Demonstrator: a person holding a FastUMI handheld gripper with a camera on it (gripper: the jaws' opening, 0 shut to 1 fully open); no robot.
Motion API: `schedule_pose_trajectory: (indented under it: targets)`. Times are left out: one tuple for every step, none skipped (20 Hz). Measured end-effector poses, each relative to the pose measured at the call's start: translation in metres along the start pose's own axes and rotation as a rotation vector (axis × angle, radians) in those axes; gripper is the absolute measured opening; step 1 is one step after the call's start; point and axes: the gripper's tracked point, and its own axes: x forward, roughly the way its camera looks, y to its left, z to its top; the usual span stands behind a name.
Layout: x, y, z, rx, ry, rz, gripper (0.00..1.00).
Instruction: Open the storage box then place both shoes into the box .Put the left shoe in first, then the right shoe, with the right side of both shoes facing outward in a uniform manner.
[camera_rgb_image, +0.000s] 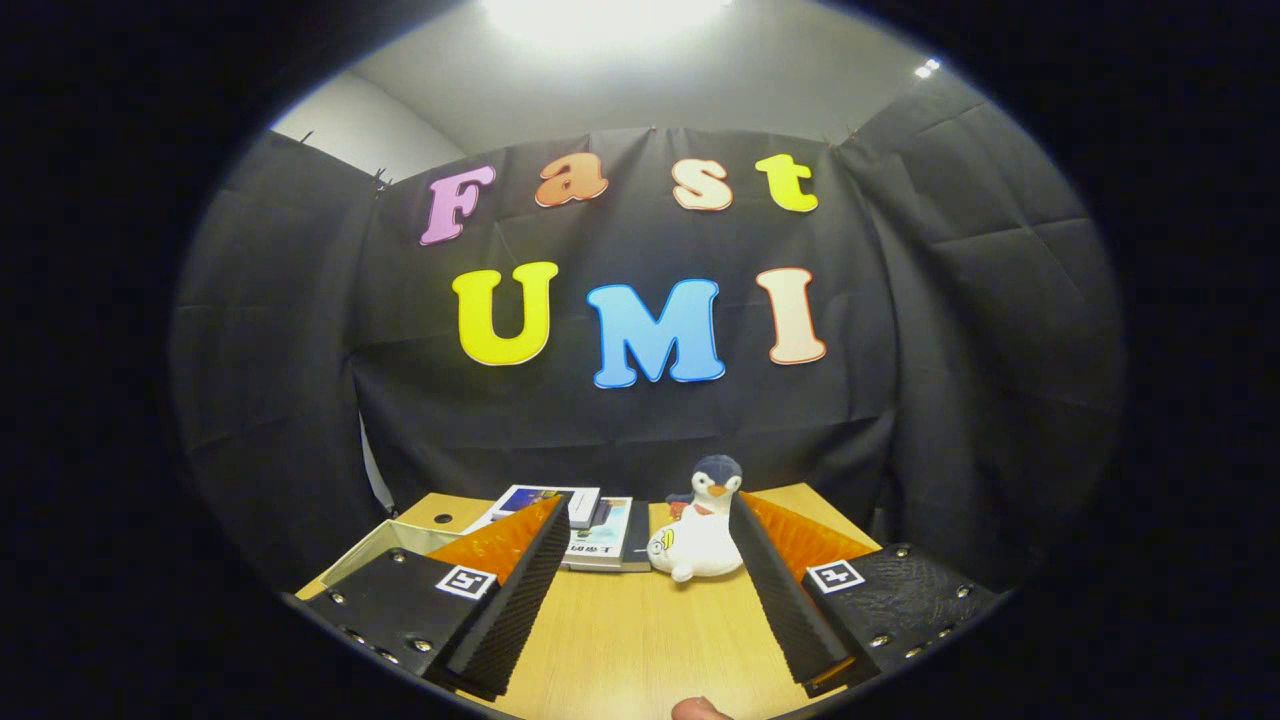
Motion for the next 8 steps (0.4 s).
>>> schedule_pose_trajectory:
  targets:
    - [-0.002, -0.005, 0.005, 0.002, -0.020, -0.004, 0.98]
    - [-0.004, -0.013, 0.007, 0.000, -0.035, -0.014, 0.97]
    - [-0.004, -0.021, 0.009, -0.007, -0.046, -0.032, 0.97]
    - [-0.005, -0.025, 0.009, -0.014, -0.049, -0.041, 0.97]
    - [-0.005, -0.027, 0.008, -0.012, -0.053, -0.046, 0.97]
    - [-0.005, -0.028, 0.009, -0.008, -0.054, -0.048, 0.97]
    - [-0.004, -0.028, 0.007, -0.001, -0.051, -0.048, 0.97]
    - [-0.003, -0.029, 0.005, 0.006, -0.047, -0.047, 0.97]
